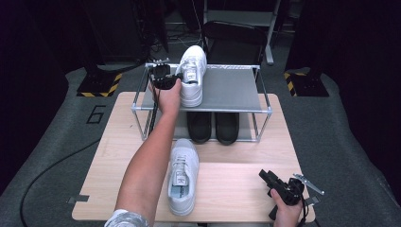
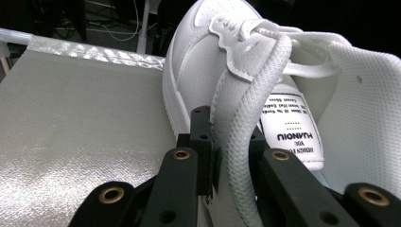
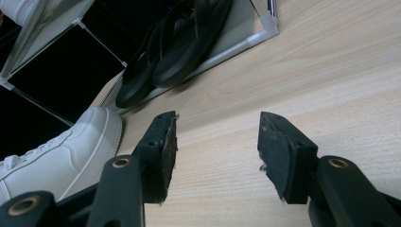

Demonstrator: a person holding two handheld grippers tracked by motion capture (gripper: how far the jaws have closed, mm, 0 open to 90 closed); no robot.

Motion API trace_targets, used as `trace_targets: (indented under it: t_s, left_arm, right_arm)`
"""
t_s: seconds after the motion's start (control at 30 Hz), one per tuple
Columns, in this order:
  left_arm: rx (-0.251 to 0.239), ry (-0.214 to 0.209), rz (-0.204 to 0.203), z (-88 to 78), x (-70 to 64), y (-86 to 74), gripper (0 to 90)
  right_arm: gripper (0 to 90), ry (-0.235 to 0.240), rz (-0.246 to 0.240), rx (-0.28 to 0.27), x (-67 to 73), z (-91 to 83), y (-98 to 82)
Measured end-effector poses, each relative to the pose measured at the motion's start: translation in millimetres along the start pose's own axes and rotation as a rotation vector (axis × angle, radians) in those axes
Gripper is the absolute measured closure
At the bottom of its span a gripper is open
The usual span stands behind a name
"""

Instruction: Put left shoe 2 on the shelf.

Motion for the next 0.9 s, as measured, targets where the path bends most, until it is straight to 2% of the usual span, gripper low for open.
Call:
trace_targets:
  t_s: [0.3, 0.5, 0.67, 0.77, 0.9]
  left_arm:
    - [0.036, 0.013, -0.021, 6.9, 3.1, -1.1, 79.1]
    - [0.048, 0.01, -0.002, 8.6, 2.6, 0.4, 77.4]
    - [0.056, -0.02, -0.004, 9.3, 3.3, 1.2, 69.3]
    - [0.063, -0.018, 0.01, 8.8, 4.1, 1.4, 64.0]
    - [0.073, -0.031, 0.034, 9.0, 5.7, 2.2, 61.1]
  right_arm:
    - [47.5, -0.001, -0.002, 0.004, 0.0, -0.1, -1.1]
    - [47.5, 0.0, -0.001, 0.005, 0.1, 0.0, -1.2]
    - [47.5, 0.001, -0.006, 0.009, 0.5, 0.3, -1.8]
    - [47.5, 0.006, 0.002, 0.004, 0.5, 0.7, -1.6]
    - [47.5, 0.0, -0.006, 0.008, -0.4, 1.4, -2.2]
Point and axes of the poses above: each handheld gripper's, and its own axes: z roughly forward along the jaws, y roughly out of its top, x roughly to its left, the point moved 5 cm from there along z, roughly forward along the jaws, and after that the axes turned 10 degrees about -y, right-handed, at the moved point
